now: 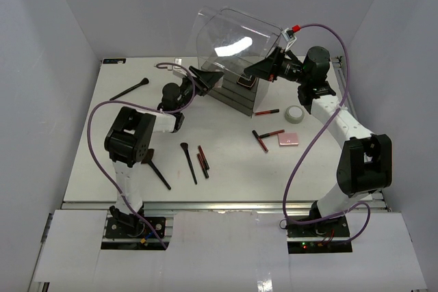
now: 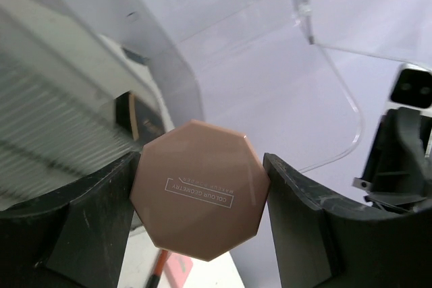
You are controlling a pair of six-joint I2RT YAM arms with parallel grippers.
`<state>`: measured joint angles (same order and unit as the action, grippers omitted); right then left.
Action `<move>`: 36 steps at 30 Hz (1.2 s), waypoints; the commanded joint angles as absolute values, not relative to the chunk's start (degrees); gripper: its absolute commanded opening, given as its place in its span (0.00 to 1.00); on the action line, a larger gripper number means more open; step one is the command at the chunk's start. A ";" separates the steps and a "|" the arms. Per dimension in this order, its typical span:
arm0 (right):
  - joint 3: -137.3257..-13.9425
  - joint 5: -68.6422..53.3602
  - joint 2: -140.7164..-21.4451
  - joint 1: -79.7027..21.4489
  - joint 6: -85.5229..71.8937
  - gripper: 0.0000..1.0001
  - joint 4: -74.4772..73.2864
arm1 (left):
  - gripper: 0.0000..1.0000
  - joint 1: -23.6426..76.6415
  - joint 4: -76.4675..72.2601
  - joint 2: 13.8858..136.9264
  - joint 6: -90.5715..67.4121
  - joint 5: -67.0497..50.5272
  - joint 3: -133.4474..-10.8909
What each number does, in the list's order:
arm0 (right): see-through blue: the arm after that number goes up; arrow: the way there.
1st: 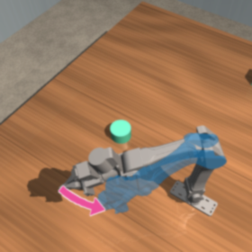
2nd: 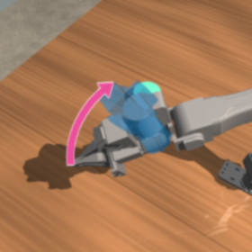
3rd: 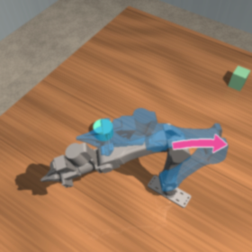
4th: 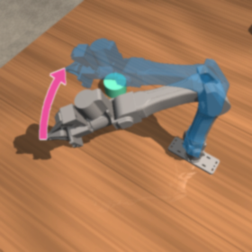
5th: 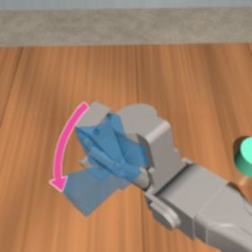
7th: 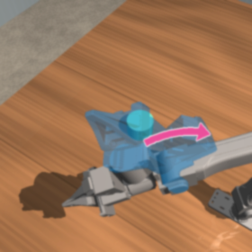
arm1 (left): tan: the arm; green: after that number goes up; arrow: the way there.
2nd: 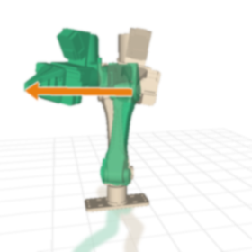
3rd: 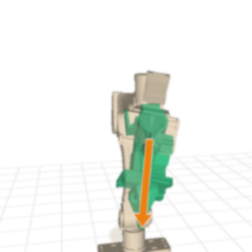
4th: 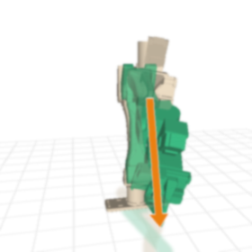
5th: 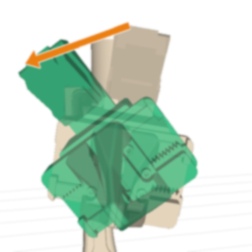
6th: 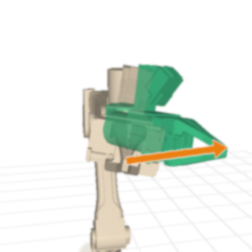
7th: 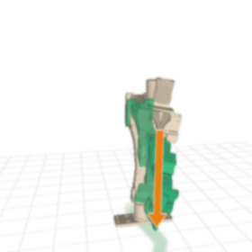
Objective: Organize the makeup
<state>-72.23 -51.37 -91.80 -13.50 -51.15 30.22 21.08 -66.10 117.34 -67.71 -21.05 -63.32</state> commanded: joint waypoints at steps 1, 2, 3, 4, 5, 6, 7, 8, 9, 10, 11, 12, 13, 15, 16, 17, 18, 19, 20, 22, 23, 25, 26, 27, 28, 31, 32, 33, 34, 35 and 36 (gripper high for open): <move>-72.33 -54.93 -88.55 -13.80 -53.20 0.09 34.74 | 0.07 21.98 -68.93 116.28 -65.11 -19.88 -66.81; -72.33 -54.93 -88.66 -13.80 -53.25 0.09 34.80 | 0.07 22.20 -68.98 116.28 -63.62 -18.89 -67.25; -72.33 -54.93 -88.74 -13.80 -53.39 0.09 34.87 | 0.07 22.36 -69.18 116.53 -62.76 -18.29 -67.69; -72.33 -54.93 -88.77 -13.80 -53.53 0.09 34.99 | 0.07 22.51 -69.16 116.77 -61.82 -17.48 -68.04; -72.33 -54.89 -88.77 -13.84 -53.61 0.09 35.11 | 0.07 22.63 -69.33 117.02 -61.06 -16.64 -68.28; -72.36 -54.82 -88.79 -13.89 -53.79 0.09 35.24 | 0.07 22.74 -70.26 117.57 -60.52 -15.98 -68.62; -72.40 -54.78 -88.84 -13.89 -54.16 0.09 35.43 | 0.07 22.88 -71.65 118.45 -59.87 -15.38 -69.13; -72.48 -54.76 -88.86 -13.94 -54.37 0.09 35.53 | 0.06 22.99 -72.20 119.12 -58.97 -14.74 -69.67; -72.57 -54.76 -88.86 -14.04 -54.46 0.09 35.58 | 0.06 23.09 -72.17 119.64 -57.88 -14.08 -70.24; -72.66 -54.76 -88.79 -14.06 -54.49 0.09 35.60 | 0.05 23.24 -72.28 120.11 -57.57 -13.89 -70.71; -72.73 -54.78 -88.71 -14.08 -54.51 0.09 35.58 | 0.05 23.54 -72.44 120.40 -56.27 -13.35 -71.13; -72.78 -54.81 -88.62 -14.11 -54.54 0.09 35.55 | 0.05 23.88 -72.58 120.63 -54.45 -12.60 -71.53; -72.84 -54.83 -88.53 -14.14 -54.57 0.09 35.52 | 0.05 24.23 -72.72 120.86 -52.64 -11.85 -71.93; -72.86 -54.87 -88.55 -14.20 -54.80 0.09 35.56 | 0.05 25.22 -72.81 121.36 -49.76 -10.79 -73.12; -72.86 -54.90 -88.62 -14.27 -54.87 0.09 35.62 | 0.05 25.60 -72.74 121.46 -48.24 -10.00 -73.50; -72.86 -54.93 -88.69 -14.33 -54.95 0.09 35.70 | 0.05 25.99 -72.69 121.57 -46.87 -9.22 -73.88; -72.86 -54.93 -88.75 -14.39 -55.07 0.09 35.82 | 0.05 26.40 -72.69 121.69 -46.26 -8.51 -74.23; -72.86 -54.93 -88.77 -14.41 -55.15 0.09 35.90 | 0.05 26.74 -72.77 121.89 -45.46 -7.75 -74.59; -72.86 -54.93 -88.77 -14.41 -55.21 0.09 35.96 | 0.05 27.03 -72.92 122.12 -44.63 -7.00 -74.95; -72.92 -54.93 -88.83 -14.47 -55.40 0.09 36.03 | 0.05 27.57 -73.24 122.52 -43.53 -5.52 -75.59; -73.01 -54.96 -88.92 -14.50 -55.52 0.09 36.07 | 0.06 27.85 -73.18 122.74 -42.97 -4.86 -75.90; -73.20 -55.02 -89.03 -14.58 -55.79 0.09 36.12 | 0.07 28.44 -72.80 123.12 -41.72 -3.83 -76.61; -73.27 -55.02 -89.09 -14.64 -55.81 0.09 36.23 | 0.09 28.80 -71.75 123.30 -41.07 -2.81 -77.18; -73.30 -55.02 -89.15 -14.71 -55.87 0.09 36.30 | 0.09 29.18 -70.67 123.46 -40.35 -1.80 -77.72; -73.30 -55.02 -89.21 -14.76 -56.00 0.09 36.31 | 0.10 29.53 -69.80 123.60 -39.65 -0.98 -78.17; -72.98 -54.96 -89.14 -14.89 -56.20 0.09 36.64 | 0.10 29.98 -68.49 124.20 -37.70 1.68 -79.37; -72.86 -54.93 -89.10 -14.94 -56.25 0.09 36.74 | 0.11 30.19 -67.87 124.40 -36.91 2.61 -79.81; -72.86 -54.93 -89.05 -14.95 -56.25 0.09 36.76 | 0.11 30.39 -67.13 124.59 -36.44 2.91 -80.28; -72.86 -54.93 -89.10 -15.01 -56.25 0.09 36.87 | 0.12 30.65 -66.33 124.81 -35.90 4.03 -80.82; -72.86 -54.93 -89.12 -15.03 -56.35 0.09 36.91 | 0.12 30.76 -66.01 125.05 -35.43 4.73 -81.29; -72.84 -54.93 -89.15 -15.05 -56.45 0.09 36.97 | 0.14 30.92 -65.62 125.28 -34.74 5.15 -81.88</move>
<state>-72.20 -51.16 -91.74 -13.66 -55.23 32.94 29.92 -66.67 125.48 -39.41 0.80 -77.90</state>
